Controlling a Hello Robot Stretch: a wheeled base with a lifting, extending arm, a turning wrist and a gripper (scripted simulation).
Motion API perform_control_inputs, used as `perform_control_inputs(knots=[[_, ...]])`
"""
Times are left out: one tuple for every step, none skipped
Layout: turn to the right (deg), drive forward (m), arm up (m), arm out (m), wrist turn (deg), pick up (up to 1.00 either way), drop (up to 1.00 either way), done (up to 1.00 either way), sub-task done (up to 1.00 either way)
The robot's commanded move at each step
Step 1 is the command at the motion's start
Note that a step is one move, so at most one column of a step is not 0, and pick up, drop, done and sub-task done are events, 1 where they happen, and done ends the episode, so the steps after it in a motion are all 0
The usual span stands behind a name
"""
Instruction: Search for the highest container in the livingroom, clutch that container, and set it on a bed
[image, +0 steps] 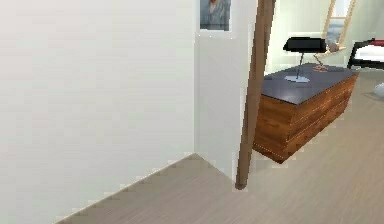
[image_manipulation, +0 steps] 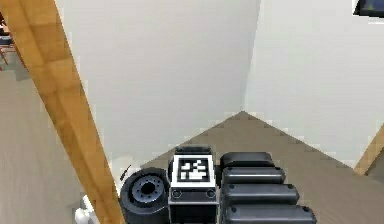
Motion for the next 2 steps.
perform_control_inputs(knots=[[0.0,0.40,0.00,0.00,0.0,0.00,0.00,0.00,0.00],[45.0,0.00,0.00,0.00,0.0,0.00,0.00,0.00,0.00]])
